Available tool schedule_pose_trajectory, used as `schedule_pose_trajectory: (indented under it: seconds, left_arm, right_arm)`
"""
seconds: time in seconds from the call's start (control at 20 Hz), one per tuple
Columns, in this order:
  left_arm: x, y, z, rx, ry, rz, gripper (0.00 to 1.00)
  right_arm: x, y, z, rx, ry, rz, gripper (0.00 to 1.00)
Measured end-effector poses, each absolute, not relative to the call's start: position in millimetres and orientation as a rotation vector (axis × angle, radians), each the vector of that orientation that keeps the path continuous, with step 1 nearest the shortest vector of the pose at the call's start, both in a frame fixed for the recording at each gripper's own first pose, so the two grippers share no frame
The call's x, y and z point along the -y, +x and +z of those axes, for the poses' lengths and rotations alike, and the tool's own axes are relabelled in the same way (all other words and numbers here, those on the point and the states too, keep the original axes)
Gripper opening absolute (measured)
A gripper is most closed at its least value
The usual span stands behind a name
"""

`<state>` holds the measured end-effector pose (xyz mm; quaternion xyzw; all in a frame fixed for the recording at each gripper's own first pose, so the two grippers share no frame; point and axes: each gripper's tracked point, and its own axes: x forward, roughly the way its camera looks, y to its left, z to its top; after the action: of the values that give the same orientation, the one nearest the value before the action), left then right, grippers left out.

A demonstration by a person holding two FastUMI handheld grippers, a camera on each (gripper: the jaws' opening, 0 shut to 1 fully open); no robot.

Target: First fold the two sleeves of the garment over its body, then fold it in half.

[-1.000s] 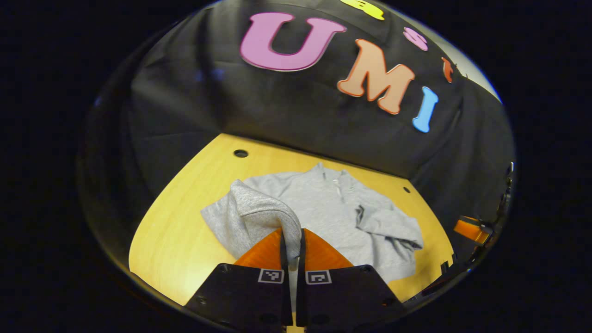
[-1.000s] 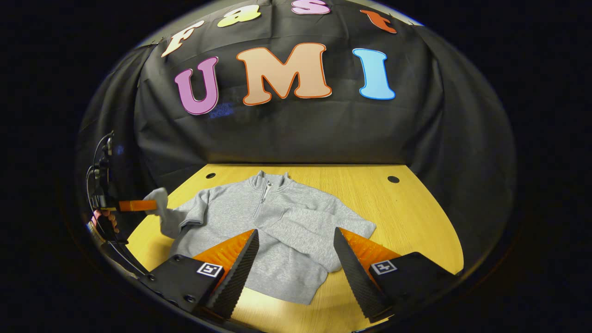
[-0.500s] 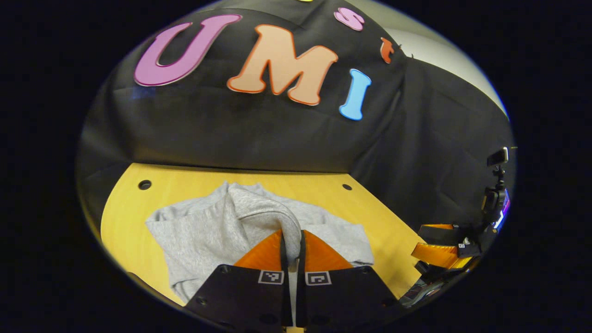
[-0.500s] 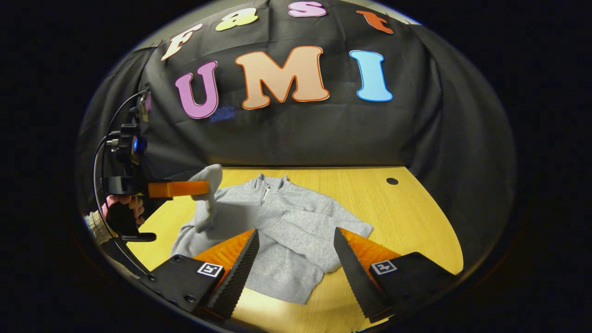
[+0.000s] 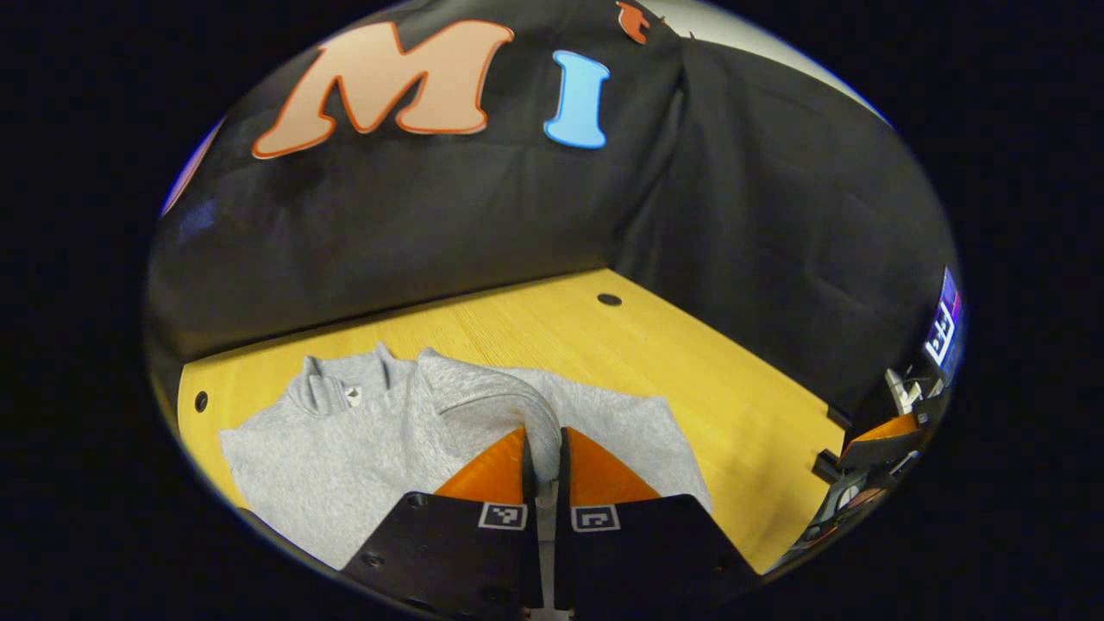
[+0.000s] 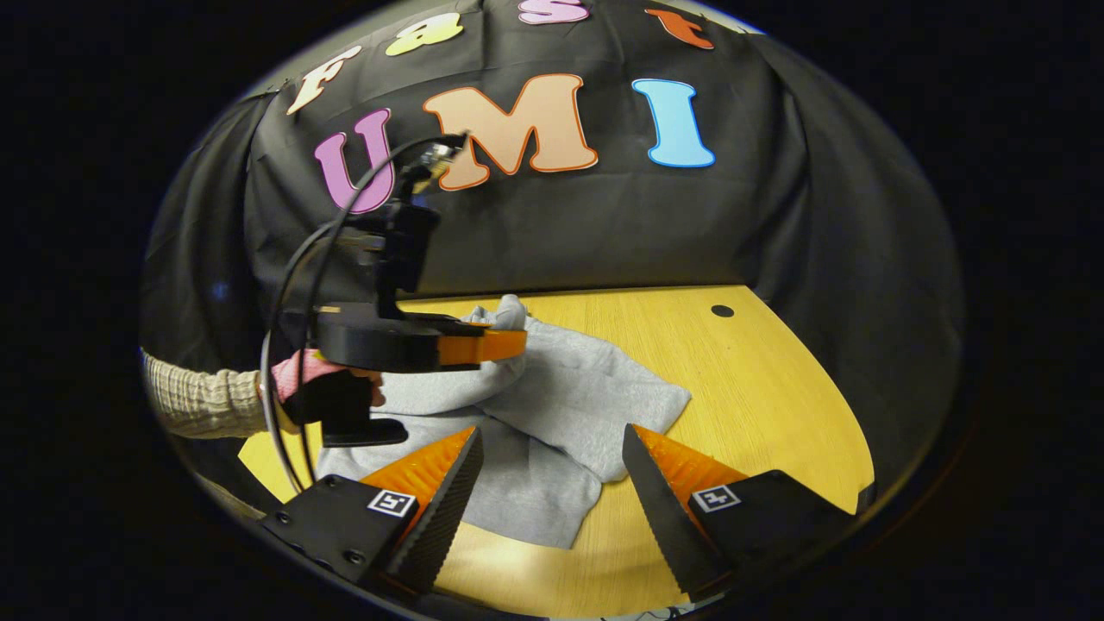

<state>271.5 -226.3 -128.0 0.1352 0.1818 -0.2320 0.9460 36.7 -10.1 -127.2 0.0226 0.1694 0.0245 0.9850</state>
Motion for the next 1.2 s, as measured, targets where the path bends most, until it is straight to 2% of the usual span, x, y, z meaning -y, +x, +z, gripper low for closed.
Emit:
schedule_pose_trajectory:
  seconds: [0.1, 0.15, 0.3, 0.35, 0.4, 0.65, 0.9, 0.95, 1.0, 1.2]
  left_arm:
    - [235, 267, -154, -0.452, 0.294, -0.492, 0.1]
    - [243, 272, -161, -0.464, 0.294, -0.508, 0.23]
    - [252, 262, -160, -0.451, 0.294, -0.535, 0.96]
    - [252, 254, -158, -0.444, 0.295, -0.549, 0.99]
    - [249, 246, -158, -0.444, 0.3, -0.557, 0.95]
    - [212, 213, -127, -0.381, 0.293, -0.552, 0.94]
    - [130, 176, -106, -0.328, 0.321, -0.449, 0.94]
    - [112, 166, -106, -0.329, 0.323, -0.421, 0.92]
    - [93, 156, -108, -0.327, 0.325, -0.392, 0.95]
    - [24, 109, -130, -0.374, 0.302, -0.268, 0.94]
  right_arm:
    - [13, 35, -130, -0.35, 0.053, 0.037, 1.0]
    - [15, 35, -133, -0.355, 0.054, 0.031, 0.99]
    - [14, 33, -139, -0.371, 0.055, 0.025, 1.0]
    - [11, 33, -143, -0.376, 0.055, 0.028, 1.0]
    - [8, 35, -145, -0.382, 0.051, 0.034, 1.0]
    - [-15, 35, -170, -0.437, -0.001, 0.099, 1.0]
    - [-32, 37, -192, -0.482, -0.007, 0.154, 1.0]
    - [-33, 37, -198, -0.492, -0.01, 0.157, 1.0]
    - [-34, 37, -203, -0.502, -0.014, 0.159, 1.0]
    - [-33, 34, -230, -0.556, -0.039, 0.162, 1.0]
